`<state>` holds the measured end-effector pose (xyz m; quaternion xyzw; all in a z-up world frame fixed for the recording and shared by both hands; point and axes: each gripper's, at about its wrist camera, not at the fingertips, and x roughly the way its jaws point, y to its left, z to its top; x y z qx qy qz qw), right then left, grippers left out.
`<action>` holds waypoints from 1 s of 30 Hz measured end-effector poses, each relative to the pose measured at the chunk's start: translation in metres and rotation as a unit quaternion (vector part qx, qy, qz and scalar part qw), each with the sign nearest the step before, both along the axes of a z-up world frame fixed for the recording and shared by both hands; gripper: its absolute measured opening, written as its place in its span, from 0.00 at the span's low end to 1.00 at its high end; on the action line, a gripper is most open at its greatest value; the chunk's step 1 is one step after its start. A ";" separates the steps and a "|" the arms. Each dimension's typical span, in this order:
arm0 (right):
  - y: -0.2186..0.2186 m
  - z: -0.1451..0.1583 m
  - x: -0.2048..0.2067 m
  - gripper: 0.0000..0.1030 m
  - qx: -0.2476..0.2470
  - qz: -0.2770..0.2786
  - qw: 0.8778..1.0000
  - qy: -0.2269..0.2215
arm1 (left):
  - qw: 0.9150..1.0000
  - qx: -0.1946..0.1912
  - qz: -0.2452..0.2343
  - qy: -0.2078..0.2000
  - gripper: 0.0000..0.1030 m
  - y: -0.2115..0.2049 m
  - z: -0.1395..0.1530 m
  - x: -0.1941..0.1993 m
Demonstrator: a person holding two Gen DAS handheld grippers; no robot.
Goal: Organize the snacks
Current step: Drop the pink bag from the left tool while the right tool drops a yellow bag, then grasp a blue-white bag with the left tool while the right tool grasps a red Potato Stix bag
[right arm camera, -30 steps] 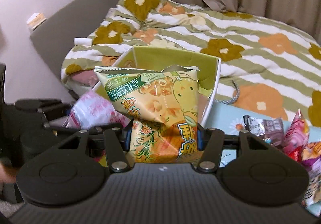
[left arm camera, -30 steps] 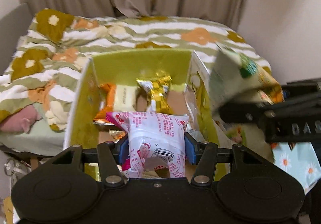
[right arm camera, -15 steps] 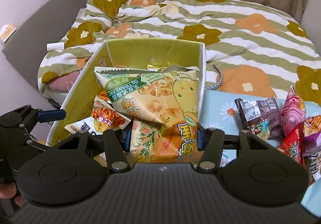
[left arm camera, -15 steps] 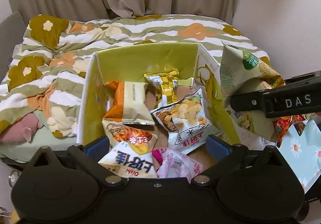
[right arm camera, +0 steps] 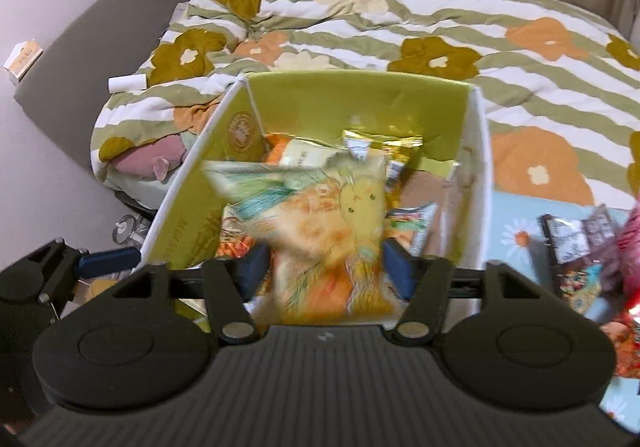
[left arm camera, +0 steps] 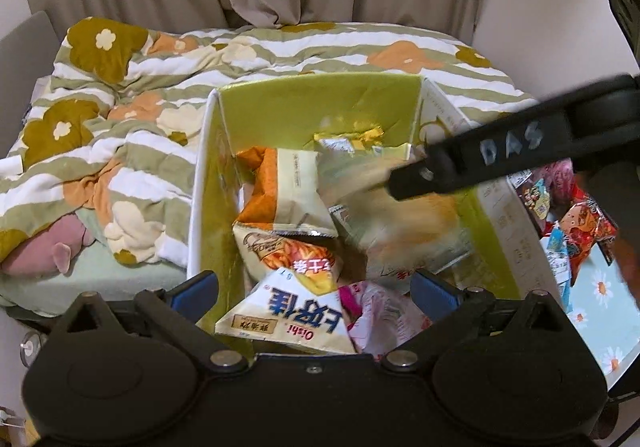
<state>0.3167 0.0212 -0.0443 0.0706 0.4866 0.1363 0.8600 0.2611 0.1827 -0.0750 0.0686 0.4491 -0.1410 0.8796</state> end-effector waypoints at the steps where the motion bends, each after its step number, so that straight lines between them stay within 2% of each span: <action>1: -0.001 -0.002 0.000 1.00 0.009 -0.004 1.000 -0.004 | 1.000 0.001 0.001 0.002 1.00 0.001 -0.002 0.000; 5: -0.004 -0.009 -0.004 1.00 0.024 -0.015 1.000 -0.015 | 1.000 0.001 0.006 0.013 1.00 0.005 -0.009 0.000; 12: -0.006 -0.008 -0.018 1.00 0.000 -0.018 0.999 -0.037 | 1.000 -0.001 0.011 0.014 1.00 0.006 -0.004 -0.001; 18: -0.011 0.018 -0.034 1.00 -0.010 -0.016 0.998 -0.058 | 1.000 0.005 0.016 -0.007 1.00 0.003 0.016 -0.008; 23: -0.022 0.043 -0.056 1.00 -0.045 -0.012 0.996 -0.072 | 0.999 -0.001 0.002 -0.033 1.00 -0.009 0.035 -0.019; 30: -0.067 0.074 -0.092 1.00 -0.062 -0.030 0.991 -0.116 | 0.998 -0.011 -0.014 -0.061 1.00 -0.045 0.055 -0.041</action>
